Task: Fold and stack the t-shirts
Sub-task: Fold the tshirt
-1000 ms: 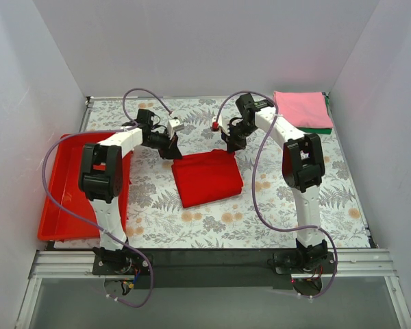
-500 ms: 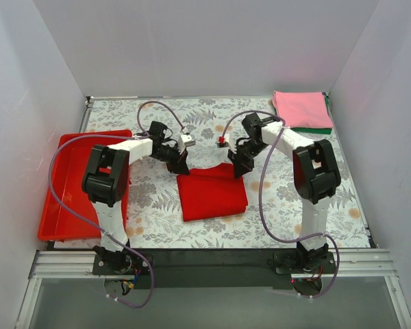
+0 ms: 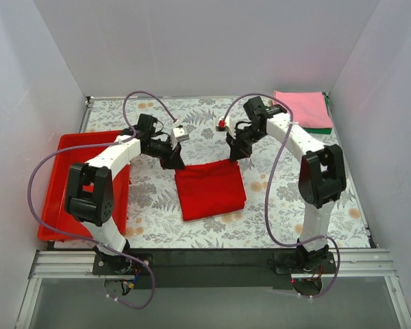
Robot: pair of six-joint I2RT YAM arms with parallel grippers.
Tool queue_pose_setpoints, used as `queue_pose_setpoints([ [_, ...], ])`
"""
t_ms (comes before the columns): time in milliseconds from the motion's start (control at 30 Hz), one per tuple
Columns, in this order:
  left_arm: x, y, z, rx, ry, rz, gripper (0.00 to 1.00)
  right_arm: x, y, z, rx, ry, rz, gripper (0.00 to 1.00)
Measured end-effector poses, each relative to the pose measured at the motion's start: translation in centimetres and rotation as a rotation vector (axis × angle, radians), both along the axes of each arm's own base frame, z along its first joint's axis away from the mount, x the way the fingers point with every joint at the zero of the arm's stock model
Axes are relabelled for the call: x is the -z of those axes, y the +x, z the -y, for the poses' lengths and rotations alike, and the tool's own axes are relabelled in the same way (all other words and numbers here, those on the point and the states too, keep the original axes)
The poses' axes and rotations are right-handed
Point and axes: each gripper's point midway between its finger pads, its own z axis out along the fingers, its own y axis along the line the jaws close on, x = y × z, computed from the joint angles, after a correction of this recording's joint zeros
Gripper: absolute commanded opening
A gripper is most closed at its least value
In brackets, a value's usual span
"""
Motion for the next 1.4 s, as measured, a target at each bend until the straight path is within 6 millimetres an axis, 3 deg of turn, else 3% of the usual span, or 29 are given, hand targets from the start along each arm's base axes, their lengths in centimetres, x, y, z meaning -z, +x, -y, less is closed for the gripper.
queue_pose_setpoints([
  [267, 5.5, 1.7, -2.3, -0.095, 0.036, -0.144, 0.0, 7.3, 3.0, -1.5, 0.002, -0.053, -0.121, 0.01],
  [367, 6.8, 2.5, -2.7, -0.126, 0.038, -0.162, 0.0, 8.8, 3.3, -1.8, 0.017, -0.063, -0.16, 0.03],
  [600, 9.3, 3.2, -2.6, -0.178, 0.055, -0.234, 0.04, 9.2, 4.1, -2.2, 0.063, -0.064, -0.183, 0.29],
  [633, 9.2, 3.4, -2.6, -0.186, 0.054, -0.237, 0.04, 9.2, 4.1, -2.2, 0.07, -0.066, -0.186, 0.39],
  [700, 9.1, 4.2, -2.6, -0.196, 0.056, -0.229, 0.08, 9.1, 4.2, -2.1, 0.088, -0.07, -0.194, 0.49],
  [733, 9.0, 4.5, -2.5, -0.202, 0.058, -0.226, 0.08, 9.0, 4.3, -2.0, 0.101, -0.07, -0.201, 0.62],
  [767, 8.9, 4.7, -2.5, -0.207, 0.058, -0.226, 0.08, 8.7, 4.4, -1.9, 0.117, -0.069, -0.207, 0.64],
  [933, 8.0, 6.7, -2.1, -0.25, 0.044, -0.233, 0.24, 5.6, 6.4, -0.1, 0.225, -0.044, -0.181, 0.67],
  [1000, 7.3, 7.8, -1.9, -0.28, 0.032, -0.235, 0.36, 3.4, 7.9, 0.7, 0.287, -0.016, -0.15, 0.66],
  [1100, 5.6, 9.0, -1.7, -0.343, -0.002, -0.235, 0.39, -0.2, 8.7, 1.8, 0.368, 0.046, -0.135, 0.59],
  [1167, 4.3, 9.0, -1.8, -0.393, -0.032, -0.24, 0.44, -2.3, 7.8, 2.0, 0.404, 0.114, -0.158, 0.57],
  [1267, 1.1, 7.2, -1.6, -0.439, -0.102, -0.278, 0.45, -4.1, 3.3, 1.3, 0.412, 0.212, -0.276, 0.54],
  [1400, -3.3, 2.8, 0.4, -0.428, -0.205, -0.329, 0.45, -3.0, -3.9, -1.0, 0.381, 0.263, -0.501, 0.53],
])
